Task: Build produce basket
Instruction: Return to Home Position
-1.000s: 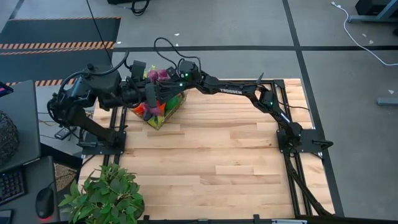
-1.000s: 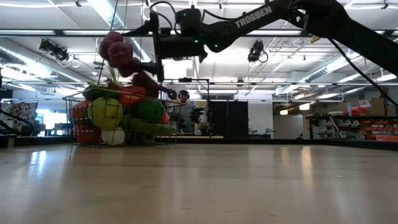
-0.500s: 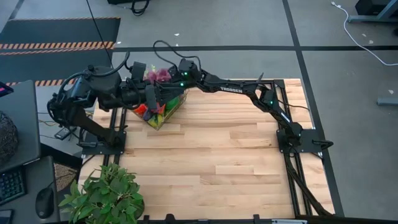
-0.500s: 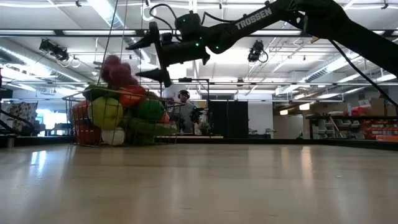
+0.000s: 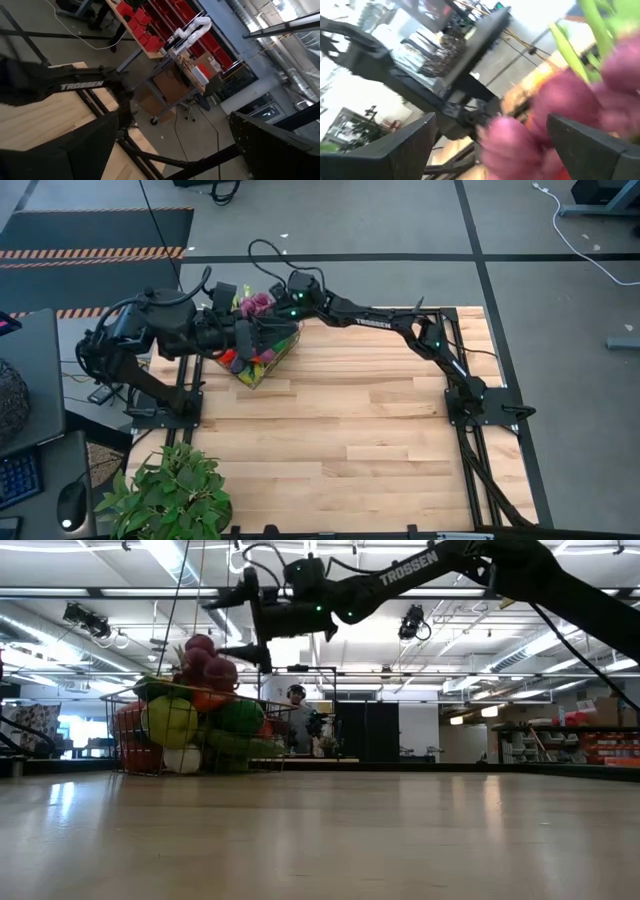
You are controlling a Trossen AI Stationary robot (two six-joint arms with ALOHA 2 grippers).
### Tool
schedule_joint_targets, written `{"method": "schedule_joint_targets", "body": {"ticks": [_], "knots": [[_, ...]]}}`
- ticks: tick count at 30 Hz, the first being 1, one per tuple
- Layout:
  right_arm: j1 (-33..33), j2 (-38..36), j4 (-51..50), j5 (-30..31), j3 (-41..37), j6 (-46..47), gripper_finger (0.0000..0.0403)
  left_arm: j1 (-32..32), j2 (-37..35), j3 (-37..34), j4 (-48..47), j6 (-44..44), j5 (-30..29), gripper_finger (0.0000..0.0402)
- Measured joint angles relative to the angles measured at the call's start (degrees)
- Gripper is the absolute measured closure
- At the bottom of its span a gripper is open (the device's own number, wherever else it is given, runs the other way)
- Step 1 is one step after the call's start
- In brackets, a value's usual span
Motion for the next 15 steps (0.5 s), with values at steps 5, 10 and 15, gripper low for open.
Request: {"method": "schedule_joint_targets", "body": {"ticks": [5, 10, 15], "knots": [[-1.2, -0.96, -7.58, -2.56, 3.83, -5.38, 0.0021, 0.02, -0.01, -0.02, -1.56, 0.28, -0.02, 0.0014], [-2.76, -0.96, -20.99, -3.35, 9.57, -14.61, 0.0024, 0.0, 0.0, -0.02, -1.66, 5.11, 0.21, 0.0014], [-3.42, -3.74, -33.69, -3.49, 13.96, -24.11, 0.0051, 0.0, 0.52, -0.01, -1.74, 8.68, 1.77, 0.0014]]}}
